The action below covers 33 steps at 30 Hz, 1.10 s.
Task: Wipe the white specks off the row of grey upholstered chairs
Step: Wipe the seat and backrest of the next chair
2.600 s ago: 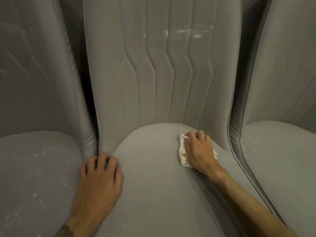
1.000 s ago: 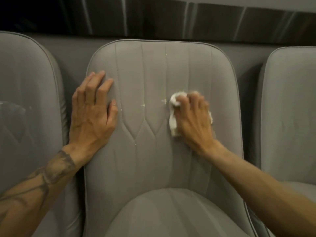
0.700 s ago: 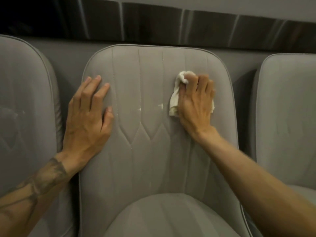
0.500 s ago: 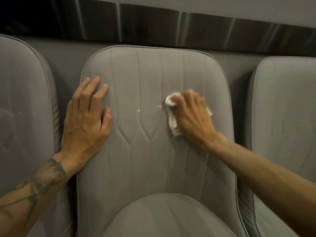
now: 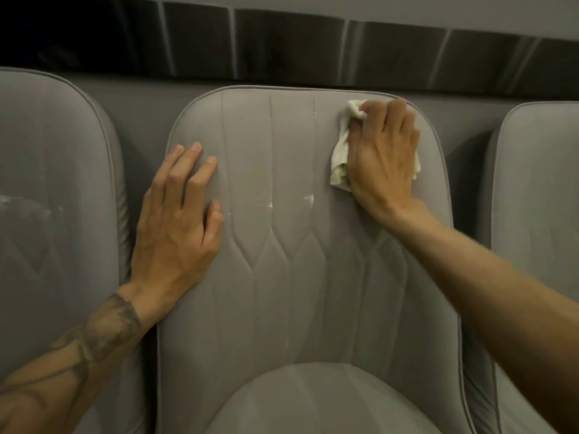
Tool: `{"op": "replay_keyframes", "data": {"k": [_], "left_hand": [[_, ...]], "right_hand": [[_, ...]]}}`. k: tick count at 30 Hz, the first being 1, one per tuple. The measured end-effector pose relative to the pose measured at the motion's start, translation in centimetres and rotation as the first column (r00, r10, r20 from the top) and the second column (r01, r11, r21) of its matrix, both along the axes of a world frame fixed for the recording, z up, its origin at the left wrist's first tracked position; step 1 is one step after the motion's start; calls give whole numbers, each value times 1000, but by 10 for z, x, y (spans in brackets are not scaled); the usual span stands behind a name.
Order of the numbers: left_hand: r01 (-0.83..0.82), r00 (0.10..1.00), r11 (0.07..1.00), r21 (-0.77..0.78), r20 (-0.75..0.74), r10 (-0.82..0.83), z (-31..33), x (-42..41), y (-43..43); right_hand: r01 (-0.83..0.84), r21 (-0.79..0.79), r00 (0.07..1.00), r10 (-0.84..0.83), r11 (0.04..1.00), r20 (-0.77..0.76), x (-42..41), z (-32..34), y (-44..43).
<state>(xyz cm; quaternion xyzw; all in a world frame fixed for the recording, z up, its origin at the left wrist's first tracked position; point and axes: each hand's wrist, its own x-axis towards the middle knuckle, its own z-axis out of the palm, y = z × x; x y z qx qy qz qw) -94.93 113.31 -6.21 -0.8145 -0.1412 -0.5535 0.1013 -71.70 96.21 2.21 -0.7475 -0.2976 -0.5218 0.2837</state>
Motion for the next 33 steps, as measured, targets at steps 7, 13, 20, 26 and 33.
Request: {"op": "replay_keyframes", "data": {"k": [7,13,20,26,33], "left_hand": [[2,1000,1000,-15,-11,-2,0,-1,-1],[-3,1000,1000,2,-8,3,-1,0,3],[-3,1000,1000,2,-9,3,-1,0,3],[5,1000,1000,27,4,-5,-1,1,4],[-5,1000,1000,16,-5,5,-1,-1,2]], "right_hand": [[-185,-397,954,262,899,146,-30,-74,-19],[-32,37,999,31,999,40,-10,-22,2],[-160,-313,964,216,936,152,-16,-50,-16],[-97,-19,993,98,995,65,-16,-32,6],[-160,-278,975,195,947,104,4,-25,-24]]}}
